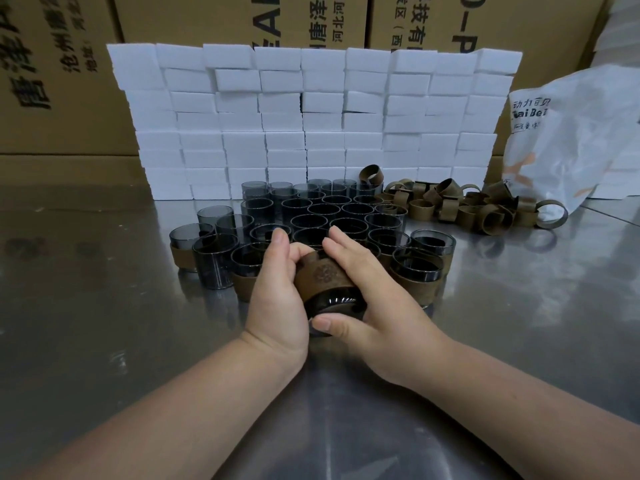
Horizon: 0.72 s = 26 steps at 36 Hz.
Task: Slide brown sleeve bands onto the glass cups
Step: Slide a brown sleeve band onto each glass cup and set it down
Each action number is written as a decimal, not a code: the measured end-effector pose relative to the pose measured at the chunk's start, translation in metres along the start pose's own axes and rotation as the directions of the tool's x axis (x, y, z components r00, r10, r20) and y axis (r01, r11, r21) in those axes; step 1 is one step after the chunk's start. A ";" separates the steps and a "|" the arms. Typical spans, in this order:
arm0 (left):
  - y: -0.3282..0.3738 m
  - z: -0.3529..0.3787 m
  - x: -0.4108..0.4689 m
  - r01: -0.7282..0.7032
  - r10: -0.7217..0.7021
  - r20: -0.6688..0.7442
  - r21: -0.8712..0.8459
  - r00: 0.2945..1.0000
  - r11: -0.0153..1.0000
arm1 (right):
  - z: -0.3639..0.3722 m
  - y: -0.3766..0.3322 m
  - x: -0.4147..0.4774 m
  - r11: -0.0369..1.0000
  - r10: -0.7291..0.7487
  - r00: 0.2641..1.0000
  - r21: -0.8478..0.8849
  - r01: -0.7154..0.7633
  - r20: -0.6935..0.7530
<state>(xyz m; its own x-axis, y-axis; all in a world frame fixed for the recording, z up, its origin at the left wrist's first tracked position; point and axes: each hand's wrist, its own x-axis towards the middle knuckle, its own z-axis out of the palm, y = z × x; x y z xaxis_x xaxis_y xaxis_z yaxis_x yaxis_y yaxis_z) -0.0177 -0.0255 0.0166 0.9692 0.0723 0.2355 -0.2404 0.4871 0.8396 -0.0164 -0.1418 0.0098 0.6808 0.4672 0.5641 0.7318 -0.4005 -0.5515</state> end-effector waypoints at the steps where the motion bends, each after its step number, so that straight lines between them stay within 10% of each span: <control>1: 0.000 -0.001 0.000 -0.009 0.009 0.001 0.013 1.000 1.000 | 0.000 -0.001 0.000 1.000 -0.003 1.000 0.005 0.003 -0.007; 7: -0.003 -0.006 0.006 -0.161 0.191 -0.113 0.236 0.975 0.959 | -0.004 -0.006 0.002 0.998 -0.015 0.999 0.053 0.018 -0.046; 12: -0.005 -0.011 0.007 -0.437 0.456 0.096 0.510 0.885 0.741 | -0.011 -0.007 0.000 0.999 0.034 0.999 0.041 -0.033 -0.038; 26: -0.005 -0.016 0.007 -0.528 0.372 0.392 0.743 0.842 0.412 | -0.018 0.005 -0.001 0.966 0.145 0.989 -0.221 -0.136 0.021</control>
<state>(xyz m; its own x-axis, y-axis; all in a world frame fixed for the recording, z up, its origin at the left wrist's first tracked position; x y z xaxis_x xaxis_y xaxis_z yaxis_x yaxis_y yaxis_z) -0.0091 -0.0140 0.0061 0.7050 -0.0987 0.7023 -0.6508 -0.4837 0.5853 -0.0128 -0.1586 0.0180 0.7786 0.4212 0.4651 0.6208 -0.6247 -0.4737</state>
